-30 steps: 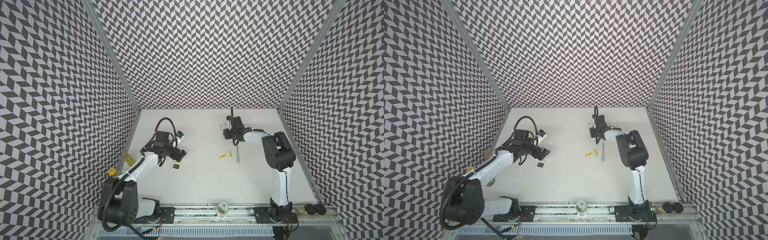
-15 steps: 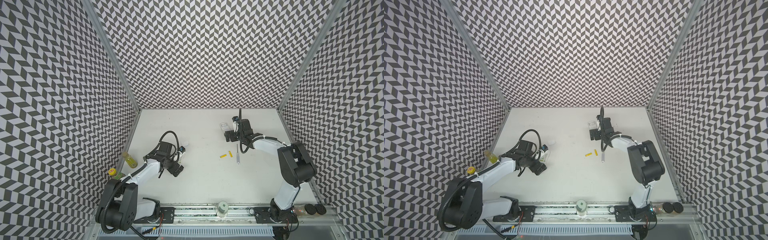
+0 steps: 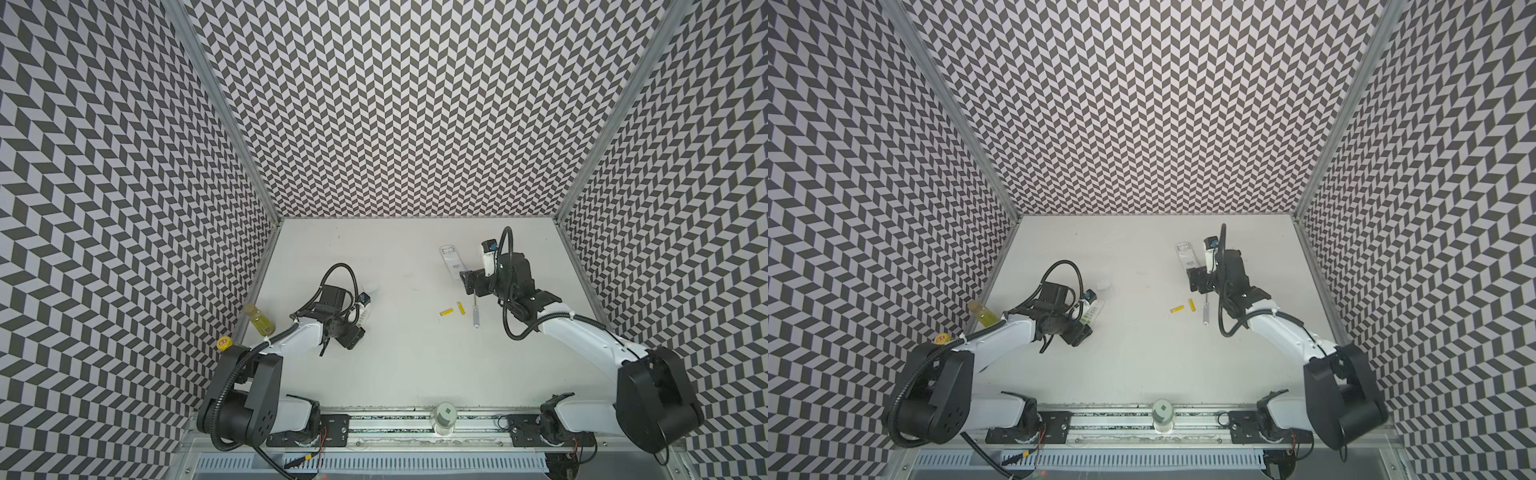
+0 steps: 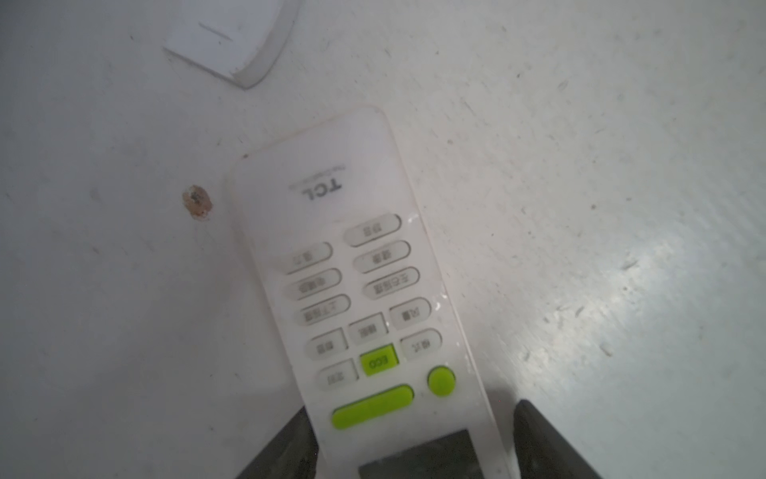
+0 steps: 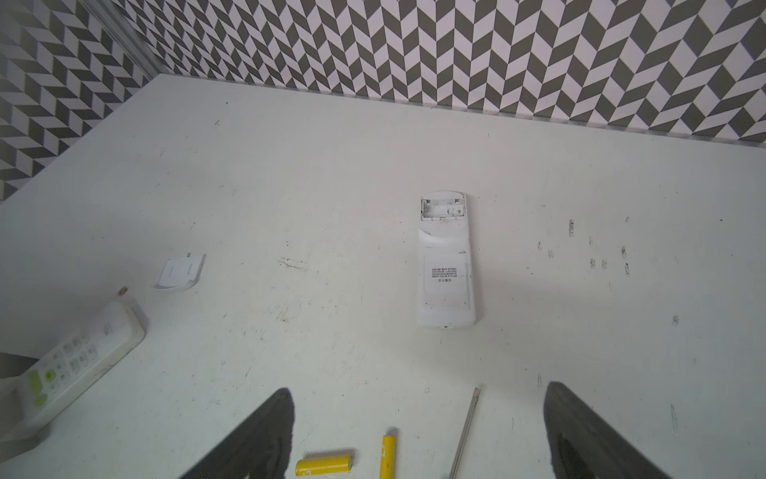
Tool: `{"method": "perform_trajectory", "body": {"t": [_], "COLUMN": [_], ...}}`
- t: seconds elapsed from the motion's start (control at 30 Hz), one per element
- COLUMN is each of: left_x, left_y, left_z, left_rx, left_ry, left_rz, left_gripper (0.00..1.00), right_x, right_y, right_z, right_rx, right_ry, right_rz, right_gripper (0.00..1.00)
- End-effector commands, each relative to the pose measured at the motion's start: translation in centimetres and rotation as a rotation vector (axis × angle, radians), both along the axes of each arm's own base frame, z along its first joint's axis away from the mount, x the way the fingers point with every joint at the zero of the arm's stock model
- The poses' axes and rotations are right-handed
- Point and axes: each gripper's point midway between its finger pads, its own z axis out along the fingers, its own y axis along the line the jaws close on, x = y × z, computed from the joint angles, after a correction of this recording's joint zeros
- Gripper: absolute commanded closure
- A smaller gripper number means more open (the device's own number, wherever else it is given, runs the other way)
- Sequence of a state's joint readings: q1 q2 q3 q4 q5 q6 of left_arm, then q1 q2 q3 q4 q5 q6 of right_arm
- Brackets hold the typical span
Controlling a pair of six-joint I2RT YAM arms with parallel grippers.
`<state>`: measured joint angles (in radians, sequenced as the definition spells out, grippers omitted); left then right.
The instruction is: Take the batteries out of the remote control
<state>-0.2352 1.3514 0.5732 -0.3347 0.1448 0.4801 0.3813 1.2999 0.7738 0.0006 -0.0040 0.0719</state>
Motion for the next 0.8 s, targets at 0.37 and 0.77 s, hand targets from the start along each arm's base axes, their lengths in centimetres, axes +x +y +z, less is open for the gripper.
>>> {"method": "perform_trajectory", "body": {"t": [0.37,0.77], "left_x": [0.2,3.9], "left_y": [-1.0,-6.9], "left_z": [2.4,12.5], "left_rx": [-0.082,-0.301], "left_ry": [-0.047,-0.191], "left_rz": [-0.059,-0.207], "left_gripper": [0.60,0.71], "right_x": [-3.5,-10.1], "right_y": [1.9,4.6], "right_z": [5.2,9.7], "right_rx": [0.024,-0.212], "right_ry": [-0.244,-0.632], "right_rz": [0.192,0.427], "right_gripper": [0.15,0.18]}}
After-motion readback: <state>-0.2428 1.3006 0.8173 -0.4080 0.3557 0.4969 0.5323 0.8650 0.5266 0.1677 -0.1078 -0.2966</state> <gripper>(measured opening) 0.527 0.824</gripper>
